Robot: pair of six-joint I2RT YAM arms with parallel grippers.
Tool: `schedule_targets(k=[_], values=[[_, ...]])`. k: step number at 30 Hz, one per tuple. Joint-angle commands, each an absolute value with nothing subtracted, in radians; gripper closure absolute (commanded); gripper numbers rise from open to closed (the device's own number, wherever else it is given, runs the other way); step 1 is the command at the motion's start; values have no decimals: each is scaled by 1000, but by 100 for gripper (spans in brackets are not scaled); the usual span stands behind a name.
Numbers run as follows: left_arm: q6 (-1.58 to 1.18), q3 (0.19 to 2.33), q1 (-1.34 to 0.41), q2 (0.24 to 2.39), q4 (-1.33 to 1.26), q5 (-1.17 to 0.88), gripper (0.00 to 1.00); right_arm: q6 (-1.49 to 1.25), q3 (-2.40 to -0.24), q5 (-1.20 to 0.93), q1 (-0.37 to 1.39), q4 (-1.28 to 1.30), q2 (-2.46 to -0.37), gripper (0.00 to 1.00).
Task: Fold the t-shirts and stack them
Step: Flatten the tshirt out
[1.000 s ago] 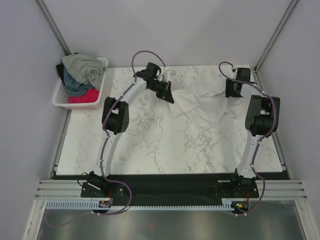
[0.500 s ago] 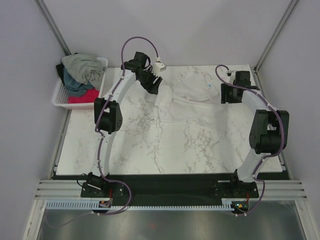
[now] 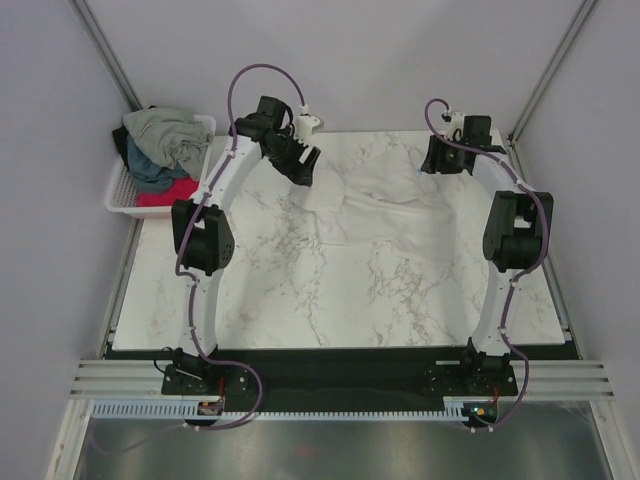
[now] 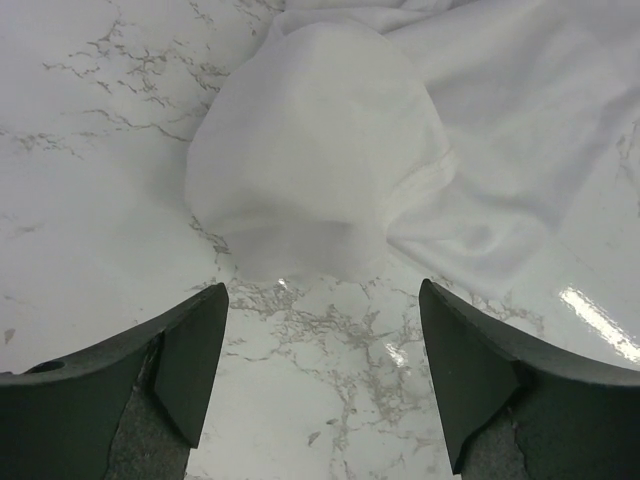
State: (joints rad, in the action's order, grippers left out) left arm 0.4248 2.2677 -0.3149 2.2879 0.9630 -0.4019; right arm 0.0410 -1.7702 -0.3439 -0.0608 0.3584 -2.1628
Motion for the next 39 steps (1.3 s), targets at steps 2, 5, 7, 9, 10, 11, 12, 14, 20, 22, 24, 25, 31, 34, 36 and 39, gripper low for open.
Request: schedule_targets(k=[2,5,7,9,10,11,12,14,20,22,24,25,31,34,36,39], values=[[310,2204,-313,2178,953,-425,16,-78,-1801,-459,-74,359,-2240,42],[296,2181,-313,2166,951,-414,17,-87,-1753,-485,-78,359,-2229,43],[296,2178,-313,2166,951,-403,17,-86,-1715,-505,-80,360,-2217,43],[298,2183,-313,2171,951,-400,17,-83,-1691,-514,-84,373,-2201,44],[298,2184,-313,2172,951,-402,17,-86,-1681,-518,-86,374,-2197,44],[298,2186,-313,2174,951,-402,17,-86,-1674,-520,-89,376,-2185,44],[298,2189,-313,2178,950,-405,17,-92,-1654,-520,-92,379,-2177,44],[298,2194,-313,2181,950,-403,17,-91,-1631,-529,-94,383,-2152,44],[285,2221,-313,2215,943,-419,17,-100,-1549,-546,-97,390,-2099,45],[281,2230,-313,2226,940,-428,17,-100,-1531,-555,-95,390,-2089,46],[273,2235,-314,2232,934,-434,18,-104,-1526,-560,-97,391,-2082,48],[272,2237,-314,2236,933,-440,18,-104,-1528,-558,-97,391,-2082,49],[265,2240,-313,2246,927,-445,18,-103,-1537,-560,-97,399,-2080,53],[265,2243,-313,2250,923,-443,18,-103,-1531,-552,-97,400,-2082,55],[265,2247,-313,2253,925,-443,18,-101,-1523,-549,-97,403,-2083,58],[264,2252,-313,2258,923,-445,18,-101,-1520,-555,-97,403,-2079,65]])
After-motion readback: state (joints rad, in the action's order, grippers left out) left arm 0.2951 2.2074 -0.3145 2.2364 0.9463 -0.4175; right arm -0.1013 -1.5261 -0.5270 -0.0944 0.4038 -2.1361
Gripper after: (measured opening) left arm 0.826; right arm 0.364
